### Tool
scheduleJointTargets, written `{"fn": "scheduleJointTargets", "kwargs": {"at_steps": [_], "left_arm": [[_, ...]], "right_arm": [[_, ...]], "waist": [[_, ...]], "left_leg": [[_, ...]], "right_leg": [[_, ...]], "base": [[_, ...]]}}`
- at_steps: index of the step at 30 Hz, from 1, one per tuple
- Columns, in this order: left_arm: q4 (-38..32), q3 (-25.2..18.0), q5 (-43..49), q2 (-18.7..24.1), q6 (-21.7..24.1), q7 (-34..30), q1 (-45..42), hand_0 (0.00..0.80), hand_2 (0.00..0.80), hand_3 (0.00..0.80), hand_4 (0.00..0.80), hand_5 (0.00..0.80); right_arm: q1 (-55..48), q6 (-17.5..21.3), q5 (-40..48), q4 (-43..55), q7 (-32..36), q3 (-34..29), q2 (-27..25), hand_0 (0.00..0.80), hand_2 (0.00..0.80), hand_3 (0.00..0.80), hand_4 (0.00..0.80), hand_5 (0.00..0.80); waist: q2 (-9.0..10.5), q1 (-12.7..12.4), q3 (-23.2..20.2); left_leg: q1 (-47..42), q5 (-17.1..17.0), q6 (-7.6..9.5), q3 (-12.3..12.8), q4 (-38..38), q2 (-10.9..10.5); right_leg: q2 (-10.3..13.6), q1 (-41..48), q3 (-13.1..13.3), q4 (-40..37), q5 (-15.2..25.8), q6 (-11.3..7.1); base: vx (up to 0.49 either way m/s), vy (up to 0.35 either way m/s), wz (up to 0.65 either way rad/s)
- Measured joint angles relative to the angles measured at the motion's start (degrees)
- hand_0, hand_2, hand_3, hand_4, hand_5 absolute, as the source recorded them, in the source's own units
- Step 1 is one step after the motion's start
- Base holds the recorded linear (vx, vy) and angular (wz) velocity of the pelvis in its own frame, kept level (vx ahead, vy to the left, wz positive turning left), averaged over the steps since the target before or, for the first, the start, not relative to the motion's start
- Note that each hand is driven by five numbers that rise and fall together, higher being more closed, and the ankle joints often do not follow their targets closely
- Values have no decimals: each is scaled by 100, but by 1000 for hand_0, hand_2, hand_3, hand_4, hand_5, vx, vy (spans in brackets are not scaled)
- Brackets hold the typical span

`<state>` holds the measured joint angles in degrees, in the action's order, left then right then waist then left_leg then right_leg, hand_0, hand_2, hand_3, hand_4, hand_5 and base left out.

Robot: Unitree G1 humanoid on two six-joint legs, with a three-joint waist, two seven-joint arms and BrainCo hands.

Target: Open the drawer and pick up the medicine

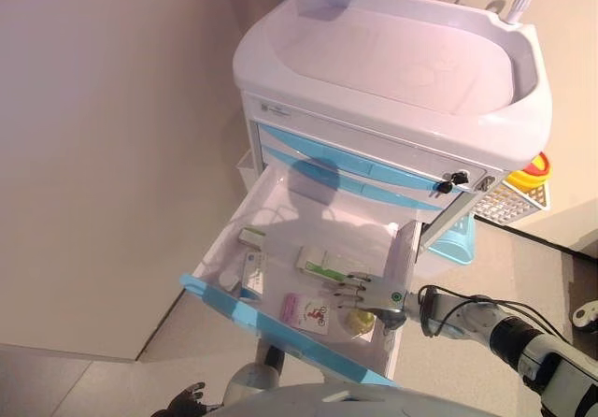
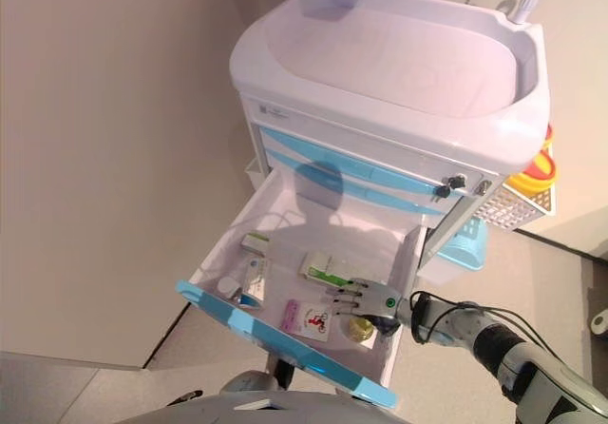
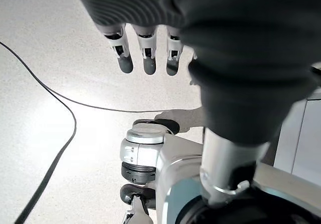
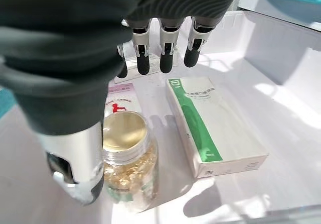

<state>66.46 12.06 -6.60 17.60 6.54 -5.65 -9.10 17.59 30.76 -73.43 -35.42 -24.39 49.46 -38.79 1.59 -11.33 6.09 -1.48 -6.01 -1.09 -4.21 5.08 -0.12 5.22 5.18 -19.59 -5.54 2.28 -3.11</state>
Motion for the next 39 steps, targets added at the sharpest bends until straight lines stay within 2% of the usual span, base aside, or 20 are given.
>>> {"fn": "scheduleJointTargets", "kwargs": {"at_steps": [13, 26, 39], "left_arm": [[4, 127, 105, -14, 3, 103, 132, 0, 0, 0, 0, 0], [15, 126, 105, -13, 31, 91, 246, 0, 0, 0, 0, 0], [30, 123, 105, 22, 34, 92, 296, 0, 0, 0, 0, 0]], "right_arm": [[20, -455, 39, -613, 385, 114, 683, 0, 0, 0, 0, 0], [81, -494, 260, -703, 605, 326, 715, 0, 0, 0, 0, 0], [82, -726, 262, -740, 623, 321, 708, 0, 0, 0, 0, 0]], "waist": [[25, -133, 16], [-18, -139, 49], [65, -137, 113]], "left_leg": [[123, -19, -7, -77, 0, -8], [160, -32, -9, -101, -1, -9], [190, -32, -9, -97, -1, -11]], "right_leg": [[2, -76, -86, 0, -1, -1], [-1, -93, -135, 0, -7, 6], [0, -129, -132, 1, -7, 5]], "base": [[-3, -2, 3], [-4, 0, 2], [0, 0, 0]]}}
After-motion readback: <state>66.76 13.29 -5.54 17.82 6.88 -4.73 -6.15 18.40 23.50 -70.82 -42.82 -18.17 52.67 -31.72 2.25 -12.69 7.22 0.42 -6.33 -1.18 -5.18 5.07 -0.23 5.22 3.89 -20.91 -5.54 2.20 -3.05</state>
